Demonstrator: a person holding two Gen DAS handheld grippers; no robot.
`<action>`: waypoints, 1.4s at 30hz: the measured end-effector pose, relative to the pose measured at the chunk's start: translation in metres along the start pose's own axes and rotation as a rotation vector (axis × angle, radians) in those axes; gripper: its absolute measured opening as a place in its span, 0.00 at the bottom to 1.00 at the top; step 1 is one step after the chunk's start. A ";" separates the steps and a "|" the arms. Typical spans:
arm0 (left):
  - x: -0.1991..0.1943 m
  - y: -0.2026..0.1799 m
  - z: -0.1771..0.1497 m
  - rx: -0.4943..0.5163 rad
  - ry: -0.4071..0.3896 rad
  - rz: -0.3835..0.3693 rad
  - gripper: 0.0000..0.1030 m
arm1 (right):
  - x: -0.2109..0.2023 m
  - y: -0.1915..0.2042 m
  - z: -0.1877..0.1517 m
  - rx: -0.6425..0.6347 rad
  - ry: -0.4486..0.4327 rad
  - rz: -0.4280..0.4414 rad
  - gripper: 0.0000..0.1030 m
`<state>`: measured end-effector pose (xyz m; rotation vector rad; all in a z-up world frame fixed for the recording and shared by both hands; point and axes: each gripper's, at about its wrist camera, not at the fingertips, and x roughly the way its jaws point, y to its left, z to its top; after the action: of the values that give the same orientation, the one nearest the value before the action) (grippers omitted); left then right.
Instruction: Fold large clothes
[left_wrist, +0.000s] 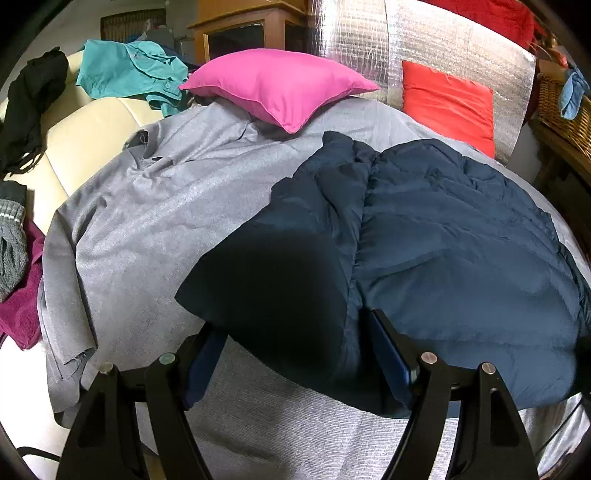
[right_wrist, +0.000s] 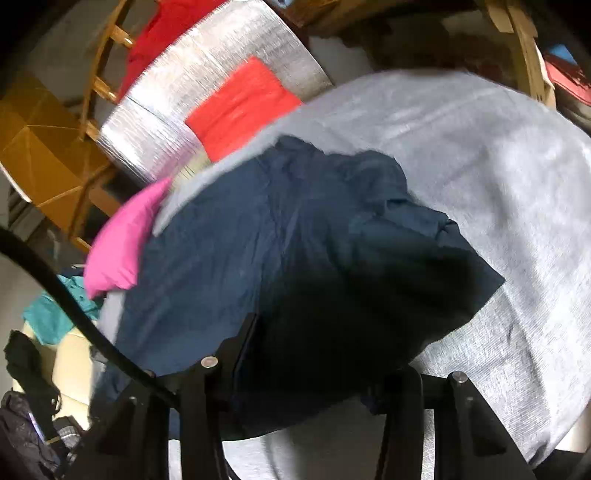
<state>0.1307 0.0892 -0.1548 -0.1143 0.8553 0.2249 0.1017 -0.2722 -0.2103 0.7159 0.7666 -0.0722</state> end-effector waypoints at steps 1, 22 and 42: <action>0.000 0.000 0.000 0.002 0.000 0.001 0.76 | 0.003 -0.006 0.000 0.036 0.025 0.011 0.51; 0.011 0.009 -0.004 -0.267 0.111 -0.271 0.83 | 0.036 0.009 -0.021 0.119 0.171 0.229 0.65; -0.004 0.051 0.001 -0.249 -0.019 -0.119 0.84 | -0.004 -0.016 -0.001 0.086 0.178 0.191 0.54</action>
<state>0.1163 0.1387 -0.1512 -0.3939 0.7963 0.2195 0.0930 -0.2843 -0.2174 0.8824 0.8649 0.1342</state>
